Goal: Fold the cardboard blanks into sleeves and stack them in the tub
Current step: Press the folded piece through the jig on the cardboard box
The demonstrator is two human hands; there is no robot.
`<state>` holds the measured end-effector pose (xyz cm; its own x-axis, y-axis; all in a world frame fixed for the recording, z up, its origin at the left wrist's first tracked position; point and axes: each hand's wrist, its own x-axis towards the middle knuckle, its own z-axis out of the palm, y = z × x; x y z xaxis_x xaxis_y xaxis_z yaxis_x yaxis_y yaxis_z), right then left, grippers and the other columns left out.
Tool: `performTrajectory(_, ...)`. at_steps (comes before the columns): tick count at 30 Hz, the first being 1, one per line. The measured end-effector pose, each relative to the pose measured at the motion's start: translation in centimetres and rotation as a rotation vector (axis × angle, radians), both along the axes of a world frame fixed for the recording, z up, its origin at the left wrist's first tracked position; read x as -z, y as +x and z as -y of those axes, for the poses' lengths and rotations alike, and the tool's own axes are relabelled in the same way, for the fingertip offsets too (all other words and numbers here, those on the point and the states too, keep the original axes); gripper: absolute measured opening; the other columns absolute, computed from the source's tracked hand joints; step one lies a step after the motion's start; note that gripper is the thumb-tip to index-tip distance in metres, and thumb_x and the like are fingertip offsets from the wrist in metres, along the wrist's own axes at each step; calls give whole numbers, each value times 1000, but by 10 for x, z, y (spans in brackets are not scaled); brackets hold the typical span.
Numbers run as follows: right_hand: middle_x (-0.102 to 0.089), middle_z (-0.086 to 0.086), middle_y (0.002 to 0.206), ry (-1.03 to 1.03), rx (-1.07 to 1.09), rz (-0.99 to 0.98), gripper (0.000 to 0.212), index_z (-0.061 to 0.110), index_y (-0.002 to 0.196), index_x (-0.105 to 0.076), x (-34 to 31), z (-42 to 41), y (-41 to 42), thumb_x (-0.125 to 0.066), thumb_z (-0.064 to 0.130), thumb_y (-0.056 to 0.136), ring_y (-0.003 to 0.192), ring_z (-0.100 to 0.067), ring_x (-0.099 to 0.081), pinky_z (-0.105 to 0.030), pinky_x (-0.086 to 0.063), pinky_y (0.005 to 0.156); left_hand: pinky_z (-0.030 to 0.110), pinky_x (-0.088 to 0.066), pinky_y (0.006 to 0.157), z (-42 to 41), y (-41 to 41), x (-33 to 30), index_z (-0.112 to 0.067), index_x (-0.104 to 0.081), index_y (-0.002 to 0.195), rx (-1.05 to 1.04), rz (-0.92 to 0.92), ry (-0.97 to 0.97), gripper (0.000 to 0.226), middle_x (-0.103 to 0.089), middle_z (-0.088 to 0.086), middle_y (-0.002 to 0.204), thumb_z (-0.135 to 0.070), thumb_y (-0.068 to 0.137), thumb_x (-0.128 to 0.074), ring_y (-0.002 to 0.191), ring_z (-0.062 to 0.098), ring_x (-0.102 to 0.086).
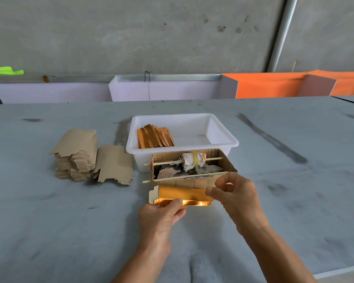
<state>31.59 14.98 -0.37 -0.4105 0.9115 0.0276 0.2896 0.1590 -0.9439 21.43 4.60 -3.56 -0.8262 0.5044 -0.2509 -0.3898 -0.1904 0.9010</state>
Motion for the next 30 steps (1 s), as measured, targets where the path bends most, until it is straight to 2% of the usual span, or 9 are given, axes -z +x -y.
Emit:
performTrajectory(4, -65, -5, 61, -42, -81, -18, 19, 15, 68, -61, -2, 10, -1, -78, 8, 74, 35, 0, -44, -11, -31, 37, 25, -58, 56, -1, 5, -2, 2, -65, 68, -7, -8, 34, 15, -66, 9, 58, 14, 76, -66, 53, 17, -66)
performTrajectory(8, -66, -1, 61, -83, -136, -15, 18, 17, 67, -64, -1, 20, -4, -80, 12, 73, 51, -8, -54, -17, -39, 42, 24, -57, 57, -1, 7, -4, 1, -67, 68, -6, -26, 59, 15, -68, 11, 61, 13, 77, -66, 57, 19, -68)
performTrajectory(11, -67, 1, 56, -98, -160, -16, 19, 17, 64, -65, 1, 25, -7, -80, 10, 72, 53, -10, -57, -19, -43, 47, 24, -57, 56, 0, 7, -4, 1, -67, 70, -4, -28, 67, 14, -69, 11, 62, 13, 77, -66, 58, 20, -68)
performTrajectory(15, -70, -3, 62, -99, -167, 9, 18, 18, 65, -66, 3, 28, -9, -80, 8, 71, 56, -9, -61, -21, -46, 54, 24, -57, 56, 1, 7, -4, 2, -67, 71, -12, -30, 65, 13, -69, 11, 61, 13, 78, -65, 58, 19, -68)
performTrajectory(18, -70, -4, 63, -108, -153, 20, 18, 18, 64, -67, 4, 28, -10, -80, 9, 71, 54, -7, -58, -20, -44, 50, 24, -57, 57, 1, 9, -5, 2, -66, 71, -13, -37, 67, 14, -69, 10, 61, 13, 78, -65, 58, 18, -68)
performTrajectory(23, -70, -8, 66, -131, -115, 10, 15, 17, 65, -68, 4, 27, -12, -80, 9, 70, 56, -11, -57, -26, -48, 56, 24, -57, 58, 1, 10, -4, 2, -67, 73, -22, -54, 60, 12, -69, 9, 62, 13, 77, -66, 59, 18, -68)
performTrajectory(30, -70, -10, 70, -150, -100, 11, 14, 17, 67, -68, 5, 27, -15, -81, 10, 70, 57, -11, -56, -25, -47, 54, 23, -57, 58, 1, 10, -2, 2, -68, 79, -34, -58, 55, 9, -70, 8, 64, 11, 77, -67, 60, 17, -69)
